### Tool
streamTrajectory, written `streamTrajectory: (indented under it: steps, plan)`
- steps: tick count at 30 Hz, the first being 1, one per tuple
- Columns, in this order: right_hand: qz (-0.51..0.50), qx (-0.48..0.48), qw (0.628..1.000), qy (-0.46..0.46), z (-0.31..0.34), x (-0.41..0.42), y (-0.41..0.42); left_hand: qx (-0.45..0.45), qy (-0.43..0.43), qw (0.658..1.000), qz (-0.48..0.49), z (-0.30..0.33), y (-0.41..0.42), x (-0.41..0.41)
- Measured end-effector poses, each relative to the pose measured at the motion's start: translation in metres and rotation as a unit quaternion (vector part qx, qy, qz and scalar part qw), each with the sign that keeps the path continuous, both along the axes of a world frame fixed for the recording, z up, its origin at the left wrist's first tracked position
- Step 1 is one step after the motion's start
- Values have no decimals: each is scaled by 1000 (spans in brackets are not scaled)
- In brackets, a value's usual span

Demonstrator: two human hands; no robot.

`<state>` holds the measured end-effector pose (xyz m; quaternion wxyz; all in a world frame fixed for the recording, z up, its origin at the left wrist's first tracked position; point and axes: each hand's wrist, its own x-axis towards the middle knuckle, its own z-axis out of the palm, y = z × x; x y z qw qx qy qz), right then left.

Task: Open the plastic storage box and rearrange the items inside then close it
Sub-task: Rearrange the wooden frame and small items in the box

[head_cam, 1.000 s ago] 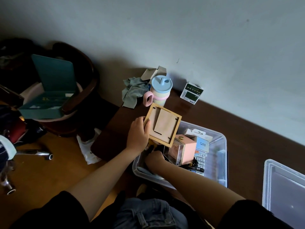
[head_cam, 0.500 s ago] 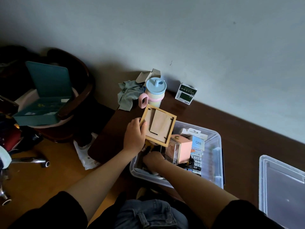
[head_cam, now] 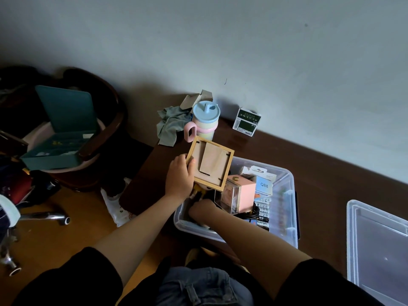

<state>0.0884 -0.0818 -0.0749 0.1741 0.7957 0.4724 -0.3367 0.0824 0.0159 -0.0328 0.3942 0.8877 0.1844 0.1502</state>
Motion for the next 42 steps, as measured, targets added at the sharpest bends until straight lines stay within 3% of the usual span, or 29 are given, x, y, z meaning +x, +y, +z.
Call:
streamTrajectory:
  steps: [17,19,22,27,32,38,40,42]
  plan:
    - [-28,-58,997,40,-4,6,5,22,24,999,6,3,-2,-1]
    - [-29,-22,999,35,-2,5,1,22,26,999,9,2,-2,-1]
    - [-47,106,993,-4,0,2,-12,28,28,999,8,1,-1,-1]
    - [-220,311,924,34,7,-3,-37,19,32,999,0,1,0,0]
    - [-340,411,842,86,17,-6,-47,10,37,999,7,2,-1,0]
    - [-359,388,840,122,36,-11,-53,8,48,999,2,4,-1,0]
    - [-396,426,801,140,48,-15,-63,6,44,999,9,2,-1,0]
    - [-439,486,737,169,58,-20,-84,-1,34,999,19,1,-2,0]
